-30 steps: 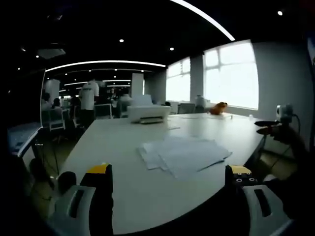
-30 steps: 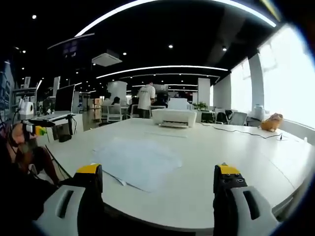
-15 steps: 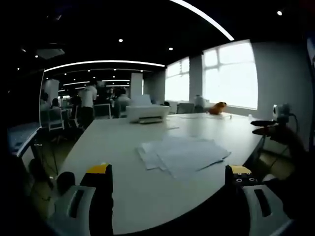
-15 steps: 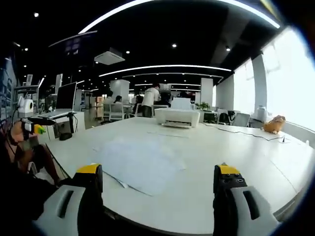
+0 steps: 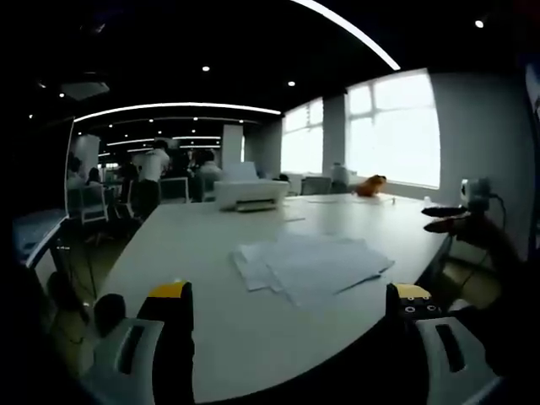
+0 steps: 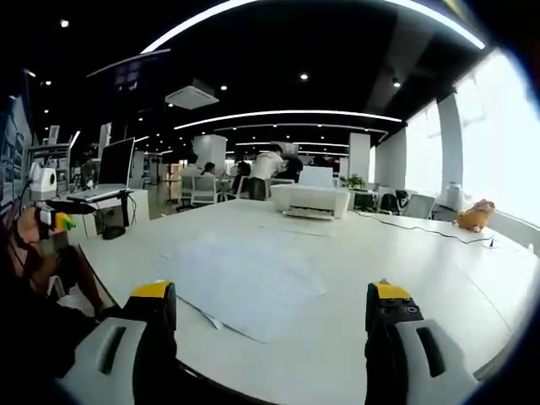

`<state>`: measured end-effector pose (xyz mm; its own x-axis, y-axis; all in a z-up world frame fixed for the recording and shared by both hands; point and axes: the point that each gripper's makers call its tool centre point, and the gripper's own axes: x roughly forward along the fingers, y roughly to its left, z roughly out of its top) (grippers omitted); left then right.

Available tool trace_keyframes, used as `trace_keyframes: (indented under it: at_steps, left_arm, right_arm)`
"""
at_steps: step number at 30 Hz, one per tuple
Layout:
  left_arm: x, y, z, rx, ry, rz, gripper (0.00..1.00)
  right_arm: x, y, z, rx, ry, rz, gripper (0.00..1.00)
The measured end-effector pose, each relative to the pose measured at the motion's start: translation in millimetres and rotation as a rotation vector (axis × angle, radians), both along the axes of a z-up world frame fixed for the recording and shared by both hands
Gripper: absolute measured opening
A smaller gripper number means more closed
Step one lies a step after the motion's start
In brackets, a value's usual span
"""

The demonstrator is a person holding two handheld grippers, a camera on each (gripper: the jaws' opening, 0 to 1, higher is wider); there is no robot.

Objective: Organize the stack of printing papers by aligning and flattening the scattered papers on the table

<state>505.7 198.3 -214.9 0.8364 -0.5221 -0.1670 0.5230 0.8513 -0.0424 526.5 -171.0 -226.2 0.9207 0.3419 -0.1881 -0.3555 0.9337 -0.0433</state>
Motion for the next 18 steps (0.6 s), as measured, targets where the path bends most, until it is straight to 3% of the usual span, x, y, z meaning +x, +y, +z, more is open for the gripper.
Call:
trace_keyframes:
  at_steps: [18]
  left_arm:
    - [-0.9,-4.3,-1.6,-0.006,0.004,-0.016,0.97]
  right_arm:
    - [21.4,14.4,1.1,-0.004,-0.009,0.02,0.88]
